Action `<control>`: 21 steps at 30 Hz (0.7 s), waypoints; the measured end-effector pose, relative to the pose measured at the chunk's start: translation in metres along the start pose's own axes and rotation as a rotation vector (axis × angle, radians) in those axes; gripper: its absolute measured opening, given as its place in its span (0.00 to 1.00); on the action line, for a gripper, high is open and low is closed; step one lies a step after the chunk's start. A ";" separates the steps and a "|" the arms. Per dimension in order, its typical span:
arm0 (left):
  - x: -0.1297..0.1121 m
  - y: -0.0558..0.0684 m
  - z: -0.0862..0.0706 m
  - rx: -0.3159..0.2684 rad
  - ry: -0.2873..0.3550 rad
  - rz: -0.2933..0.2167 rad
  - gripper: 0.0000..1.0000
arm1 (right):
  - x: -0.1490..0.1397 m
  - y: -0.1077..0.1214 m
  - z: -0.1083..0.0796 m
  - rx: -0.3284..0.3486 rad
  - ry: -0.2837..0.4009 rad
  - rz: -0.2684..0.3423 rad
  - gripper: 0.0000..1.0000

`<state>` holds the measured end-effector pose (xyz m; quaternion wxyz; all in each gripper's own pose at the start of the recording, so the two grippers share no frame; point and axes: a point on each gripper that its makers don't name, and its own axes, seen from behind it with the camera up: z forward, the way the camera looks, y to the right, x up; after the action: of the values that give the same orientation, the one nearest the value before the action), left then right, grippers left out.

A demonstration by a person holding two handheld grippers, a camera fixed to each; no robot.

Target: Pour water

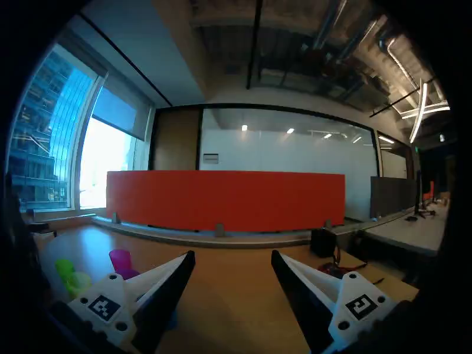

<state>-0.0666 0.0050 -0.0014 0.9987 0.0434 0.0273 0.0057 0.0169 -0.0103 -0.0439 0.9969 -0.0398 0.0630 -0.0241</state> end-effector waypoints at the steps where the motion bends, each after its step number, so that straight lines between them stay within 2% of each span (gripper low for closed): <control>1: -0.001 0.000 0.000 0.000 -0.001 -0.003 0.99 | 0.000 0.000 0.000 -0.001 0.001 0.000 1.00; 21: -0.008 -0.001 0.003 -0.006 -0.030 -0.012 0.99 | 0.004 0.003 -0.002 -0.003 0.005 -0.007 1.00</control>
<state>-0.0748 0.0039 0.0015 0.9991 0.0404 0.0123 -0.0010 0.0208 -0.0075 -0.0464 0.9966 -0.0416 0.0656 -0.0278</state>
